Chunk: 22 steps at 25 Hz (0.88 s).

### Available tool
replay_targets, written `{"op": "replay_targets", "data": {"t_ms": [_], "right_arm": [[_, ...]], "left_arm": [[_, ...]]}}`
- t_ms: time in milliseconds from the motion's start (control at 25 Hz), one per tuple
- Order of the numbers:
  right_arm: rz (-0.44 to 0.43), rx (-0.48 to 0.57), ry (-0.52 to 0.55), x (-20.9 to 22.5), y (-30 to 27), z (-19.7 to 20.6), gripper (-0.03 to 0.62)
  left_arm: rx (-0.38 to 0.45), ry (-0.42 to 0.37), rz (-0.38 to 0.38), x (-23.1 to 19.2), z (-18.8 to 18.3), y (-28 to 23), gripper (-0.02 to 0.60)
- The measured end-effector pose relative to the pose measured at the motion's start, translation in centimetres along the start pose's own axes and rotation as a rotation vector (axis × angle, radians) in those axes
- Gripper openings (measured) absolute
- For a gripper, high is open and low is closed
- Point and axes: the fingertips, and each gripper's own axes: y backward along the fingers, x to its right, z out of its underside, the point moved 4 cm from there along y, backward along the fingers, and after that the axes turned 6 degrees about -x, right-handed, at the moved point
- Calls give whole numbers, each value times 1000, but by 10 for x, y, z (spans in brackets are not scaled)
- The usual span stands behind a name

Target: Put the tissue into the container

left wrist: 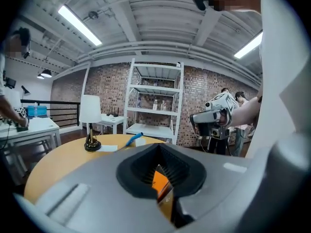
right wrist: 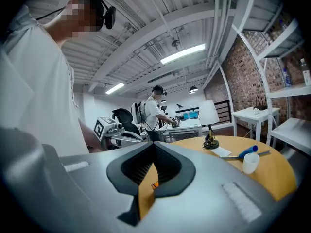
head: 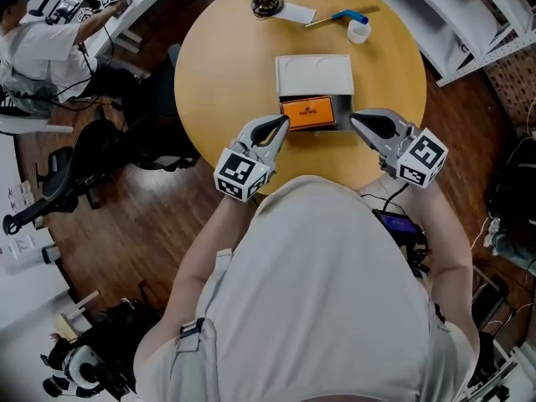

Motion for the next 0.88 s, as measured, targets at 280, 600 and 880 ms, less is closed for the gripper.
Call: {"op": "replay_targets", "data": {"t_ms": [280,600,880], "right_arm": [[3,-10,-12,2,-2,7,0],[4,-9,-14,0,-2,7,0],[-16,-8,5,3,-10,1,0]], "left_arm": [[7,42,-26,-11,3,2,0],[20,37,-9,-6,-6,3,0],[21,22,-20,-10,-10,1,0]]}}
